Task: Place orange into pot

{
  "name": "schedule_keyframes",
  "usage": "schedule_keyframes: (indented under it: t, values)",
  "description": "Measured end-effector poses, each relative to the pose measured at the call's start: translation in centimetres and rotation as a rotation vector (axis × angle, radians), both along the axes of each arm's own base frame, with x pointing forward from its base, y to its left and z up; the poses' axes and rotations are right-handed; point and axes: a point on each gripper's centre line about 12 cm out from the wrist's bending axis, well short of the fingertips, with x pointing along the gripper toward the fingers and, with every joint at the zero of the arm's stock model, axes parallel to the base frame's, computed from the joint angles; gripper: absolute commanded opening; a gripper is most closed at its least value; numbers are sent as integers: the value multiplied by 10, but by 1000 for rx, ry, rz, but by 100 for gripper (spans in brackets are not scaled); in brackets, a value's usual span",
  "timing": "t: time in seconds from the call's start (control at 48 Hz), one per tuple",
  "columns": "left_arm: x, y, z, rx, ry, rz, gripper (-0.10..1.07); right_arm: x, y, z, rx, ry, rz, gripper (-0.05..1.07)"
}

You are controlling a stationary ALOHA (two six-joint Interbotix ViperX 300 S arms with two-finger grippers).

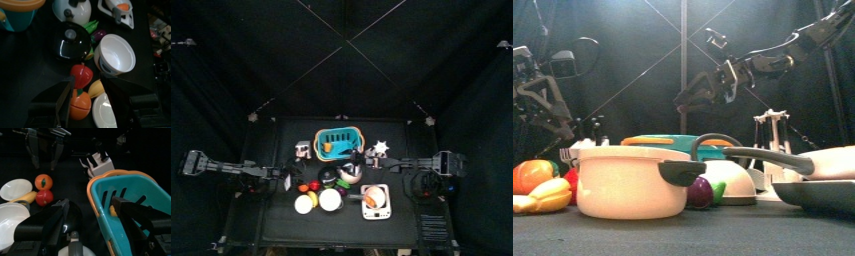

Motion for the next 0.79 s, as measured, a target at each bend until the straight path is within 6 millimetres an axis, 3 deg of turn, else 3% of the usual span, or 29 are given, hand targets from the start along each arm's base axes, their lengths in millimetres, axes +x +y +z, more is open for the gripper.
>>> schedule_keyframes:
  t: [0.146, 0.479, 0.792]
  values:
    - [0, 0, 4, 4, 142, -15, 86, -3, 2, 0, 1, -4, 4, 100]
    - [-2, -7, 29, -13, 417, -58, 103, -7, 3, 1, 1, -9, 6, 100]
    - [9, -35, 3, -51, 428, -145, 103, -8, 3, -2, 5, -2, 5, 100]
